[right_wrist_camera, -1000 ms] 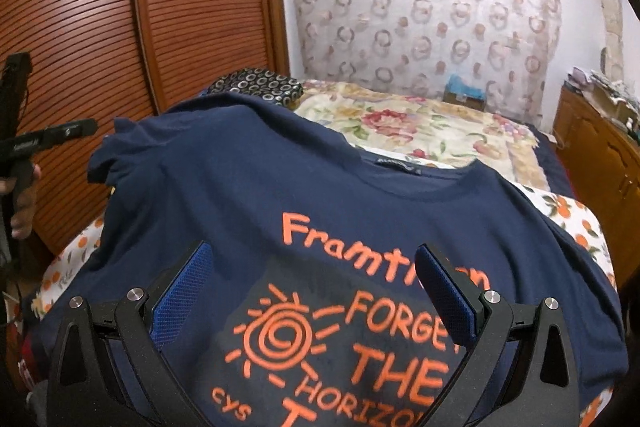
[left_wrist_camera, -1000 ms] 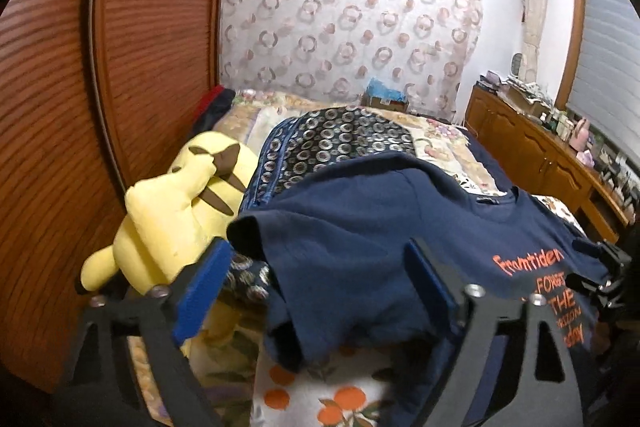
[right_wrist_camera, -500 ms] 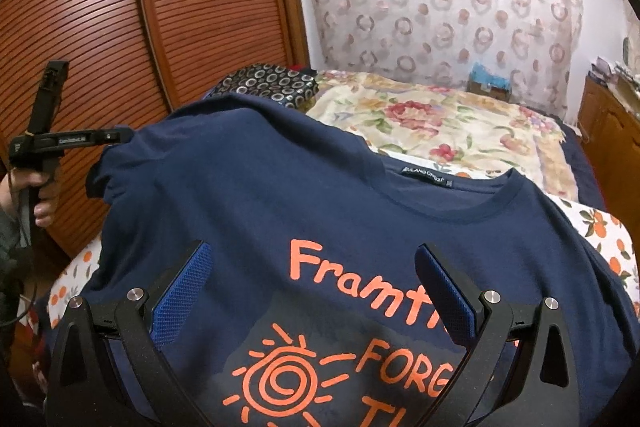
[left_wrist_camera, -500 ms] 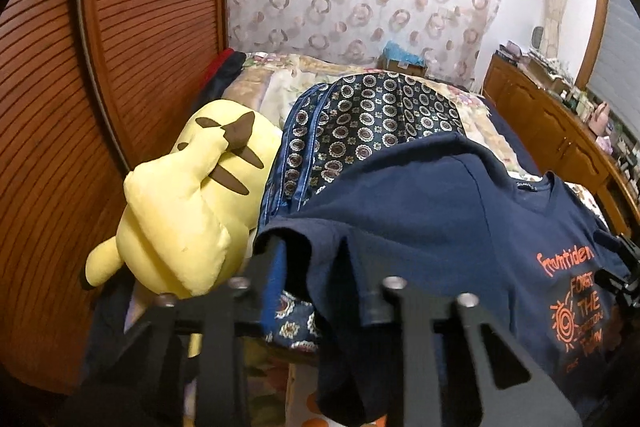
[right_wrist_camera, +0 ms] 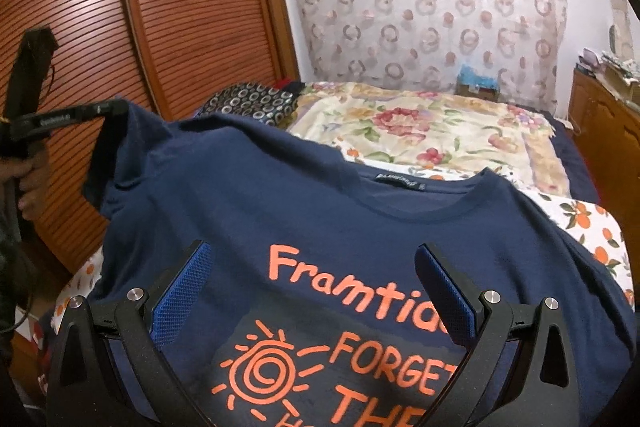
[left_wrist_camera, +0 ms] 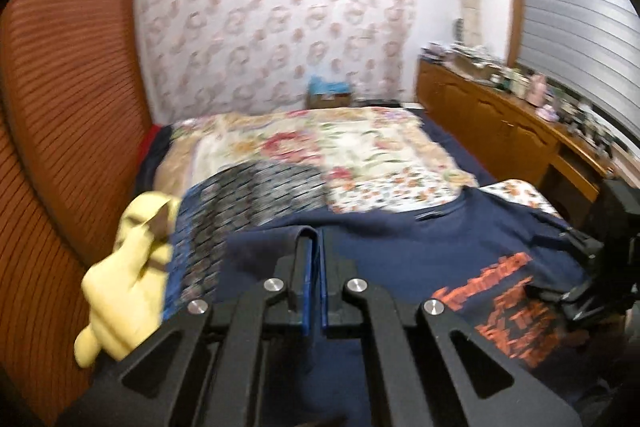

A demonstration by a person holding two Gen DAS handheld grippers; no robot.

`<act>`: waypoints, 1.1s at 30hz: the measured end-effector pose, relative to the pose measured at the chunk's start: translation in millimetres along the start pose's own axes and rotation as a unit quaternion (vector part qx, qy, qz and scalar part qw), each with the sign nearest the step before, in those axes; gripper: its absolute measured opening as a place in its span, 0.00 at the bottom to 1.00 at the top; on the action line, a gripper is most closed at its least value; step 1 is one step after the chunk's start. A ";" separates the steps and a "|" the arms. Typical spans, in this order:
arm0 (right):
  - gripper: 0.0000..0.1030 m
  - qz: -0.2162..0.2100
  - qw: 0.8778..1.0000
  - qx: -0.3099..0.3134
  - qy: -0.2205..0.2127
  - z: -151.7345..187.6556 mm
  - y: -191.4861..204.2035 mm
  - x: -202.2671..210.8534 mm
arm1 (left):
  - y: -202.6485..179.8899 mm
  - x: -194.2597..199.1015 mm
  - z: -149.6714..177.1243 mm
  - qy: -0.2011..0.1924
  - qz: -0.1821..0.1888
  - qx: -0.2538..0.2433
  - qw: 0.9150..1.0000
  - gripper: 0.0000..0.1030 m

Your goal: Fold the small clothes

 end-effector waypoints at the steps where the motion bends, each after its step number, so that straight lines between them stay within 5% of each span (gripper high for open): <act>1: 1.00 0.002 1.000 -0.002 -0.002 0.3 -2.4 2.0 | -14.6 -5.3 -7.2 0.002 0.009 -0.012 1.000 0.00; 6: 1.00 0.016 1.000 -0.018 -0.009 3.1 -20.0 11.9 | -63.9 -32.1 -20.6 0.036 0.055 -0.050 0.997 0.07; 10: 1.00 0.028 0.999 -0.029 -0.009 6.3 -34.6 16.3 | -77.3 -38.9 -11.4 0.054 0.067 -0.061 0.994 0.40; 14: 1.00 0.034 0.999 -0.035 -0.003 9.8 -46.0 16.6 | -71.9 -30.6 -1.6 0.056 0.064 -0.051 0.995 0.53; 33: 0.98 -0.025 0.999 0.032 0.031 -12.5 13.0 -28.1 | 12.4 -6.6 67.9 0.056 -0.027 0.020 0.998 0.53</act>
Point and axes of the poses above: each gripper's, at about its wrist camera, not at the fingertips, and x roughly against the way its jaws point, y to its left, z to its underside, the point moved 8 cm from there along -x, roughly the way its jaws point, and after that the axes turned 13 degrees about z, right-handed, at the moved point
